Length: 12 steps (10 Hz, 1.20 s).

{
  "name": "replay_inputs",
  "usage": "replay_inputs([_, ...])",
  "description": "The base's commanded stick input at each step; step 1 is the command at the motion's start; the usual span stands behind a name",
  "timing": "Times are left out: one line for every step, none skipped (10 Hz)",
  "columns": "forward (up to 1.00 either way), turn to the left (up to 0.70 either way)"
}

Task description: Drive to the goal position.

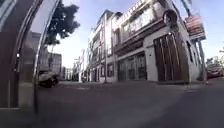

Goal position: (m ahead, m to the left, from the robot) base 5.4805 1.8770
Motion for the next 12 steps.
replay_inputs([1.00, 0.00])
replay_inputs([1.00, 0.00])
replay_inputs([1.00, 0.00])
replay_inputs([1.00, 0.21])
replay_inputs([1.00, 0.40])
replay_inputs([1.00, 0.40])
replay_inputs([1.00, 0.31])
replay_inputs([1.00, 0.05])
replay_inputs([1.00, 0.00])
replay_inputs([1.00, 0.00])
replay_inputs([1.00, 0.10])
replay_inputs([1.00, 0.40])
